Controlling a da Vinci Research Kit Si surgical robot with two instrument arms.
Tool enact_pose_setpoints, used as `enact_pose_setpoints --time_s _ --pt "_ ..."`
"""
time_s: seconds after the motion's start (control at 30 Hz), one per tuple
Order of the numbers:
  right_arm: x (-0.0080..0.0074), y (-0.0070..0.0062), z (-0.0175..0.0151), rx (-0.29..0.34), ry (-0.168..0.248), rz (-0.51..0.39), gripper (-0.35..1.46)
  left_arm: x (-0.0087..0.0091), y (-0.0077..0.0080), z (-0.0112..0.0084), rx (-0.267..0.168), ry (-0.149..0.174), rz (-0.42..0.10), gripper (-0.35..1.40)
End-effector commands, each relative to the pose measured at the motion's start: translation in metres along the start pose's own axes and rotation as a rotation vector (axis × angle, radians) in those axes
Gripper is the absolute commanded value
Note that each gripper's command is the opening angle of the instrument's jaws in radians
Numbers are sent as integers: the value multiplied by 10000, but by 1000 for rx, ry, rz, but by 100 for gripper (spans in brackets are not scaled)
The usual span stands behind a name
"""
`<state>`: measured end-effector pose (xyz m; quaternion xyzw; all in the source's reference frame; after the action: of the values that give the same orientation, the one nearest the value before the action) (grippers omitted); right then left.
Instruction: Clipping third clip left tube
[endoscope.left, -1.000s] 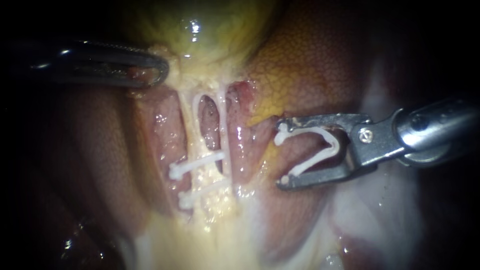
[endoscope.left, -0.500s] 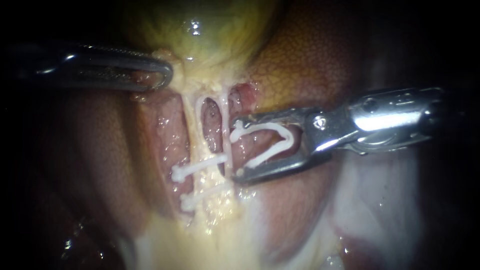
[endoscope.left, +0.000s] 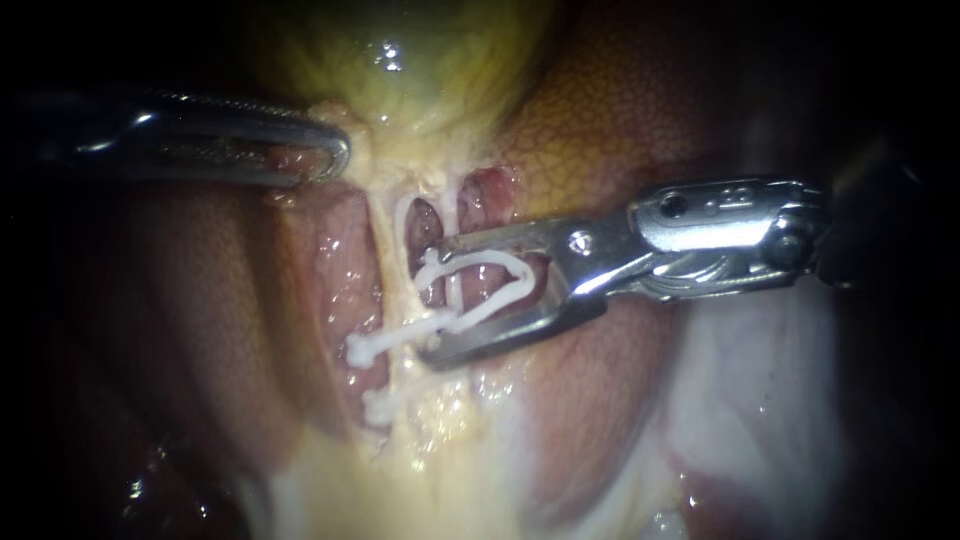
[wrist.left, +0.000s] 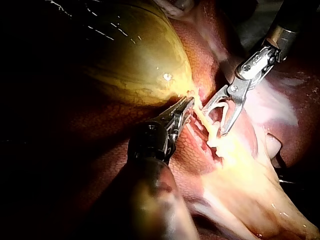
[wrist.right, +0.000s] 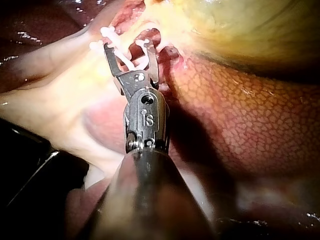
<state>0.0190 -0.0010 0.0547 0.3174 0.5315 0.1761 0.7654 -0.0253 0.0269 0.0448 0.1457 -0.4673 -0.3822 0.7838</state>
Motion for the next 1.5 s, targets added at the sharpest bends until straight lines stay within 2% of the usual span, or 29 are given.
enact_pose_setpoints --time_s 0.03,0.2,0.37,0.8,0.93,1.17,1.3,1.5 --pt "-1 2 1 4 2 -1 49 0 0 0 0 0 0 -35" --pt "1 10 6 32 31 23 50 0 -1 2 -1 0 0 -35" --pt "5 17 16 95 93 68 50 1 -1 3 1 0 1 -35" --pt "11 21 26 275 245 164 48 2 -1 5 0 -1 1 -35" --pt "15 23 27 312 270 176 45 2 -1 5 0 -1 1 -35" --pt "19 25 30 335 316 216 44 3 -1 5 2 -1 1 -35" --pt "25 27 27 358 363 247 42 3 -1 6 2 -1 1 -35" --pt "29 28 22 364 364 292 30 3 -1 5 3 -1 2 -35"
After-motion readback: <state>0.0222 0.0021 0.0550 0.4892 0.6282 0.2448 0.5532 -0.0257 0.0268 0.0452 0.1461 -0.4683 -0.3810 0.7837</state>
